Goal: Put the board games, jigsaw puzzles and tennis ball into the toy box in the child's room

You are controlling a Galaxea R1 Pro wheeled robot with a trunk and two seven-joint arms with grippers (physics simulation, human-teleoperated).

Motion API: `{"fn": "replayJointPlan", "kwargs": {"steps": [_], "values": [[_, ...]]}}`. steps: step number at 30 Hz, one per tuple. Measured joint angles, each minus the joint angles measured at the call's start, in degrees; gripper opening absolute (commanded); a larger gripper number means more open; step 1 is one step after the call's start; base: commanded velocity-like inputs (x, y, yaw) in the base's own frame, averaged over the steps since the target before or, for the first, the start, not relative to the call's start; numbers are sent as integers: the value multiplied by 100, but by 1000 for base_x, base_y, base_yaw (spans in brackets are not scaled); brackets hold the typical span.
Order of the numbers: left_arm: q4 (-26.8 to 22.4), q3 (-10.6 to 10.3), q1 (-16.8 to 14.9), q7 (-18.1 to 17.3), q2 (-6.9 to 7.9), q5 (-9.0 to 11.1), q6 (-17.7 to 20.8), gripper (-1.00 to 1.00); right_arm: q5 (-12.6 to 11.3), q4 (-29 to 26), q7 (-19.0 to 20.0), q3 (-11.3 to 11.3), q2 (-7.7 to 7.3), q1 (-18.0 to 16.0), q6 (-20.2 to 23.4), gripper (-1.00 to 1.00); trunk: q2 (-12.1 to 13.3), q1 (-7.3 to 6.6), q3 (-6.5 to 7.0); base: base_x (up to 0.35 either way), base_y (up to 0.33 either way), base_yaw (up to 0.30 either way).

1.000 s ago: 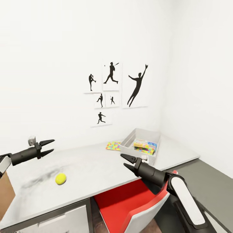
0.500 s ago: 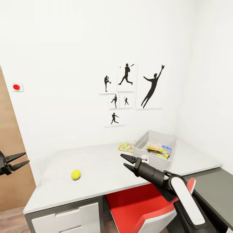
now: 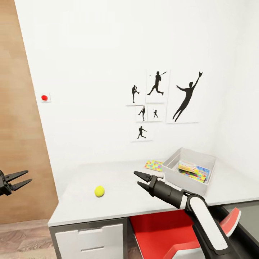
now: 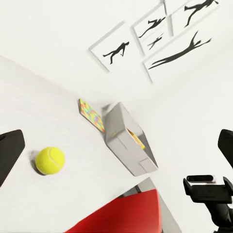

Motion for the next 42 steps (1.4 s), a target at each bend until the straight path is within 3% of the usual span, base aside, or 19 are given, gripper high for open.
{"fn": "replayJointPlan", "kwargs": {"steps": [10, 31, 38, 42], "values": [[-1, -1, 0, 1, 15, 2, -7, 100, 68, -1, 7, -2, 3, 0, -22, 100, 0, 0, -14, 0, 107, 32], [0, -1, 0, 1, 22, 2, -16, 100, 71, 17, 13, -19, -3, 0, -15, 100, 0, 0, -184, 0, 87, 55], [-1, 7, 0, 2, 7, 3, -15, 100, 71, 17, 8, -19, -3, 0, -17, 100, -1, 0, -191, 0, 4, 4], [-1, 9, 0, 2, 12, 3, -11, 100, 70, 16, 8, -19, -3, 0, -21, 100, 158, -87, -120, 0, 0, 0]]}}
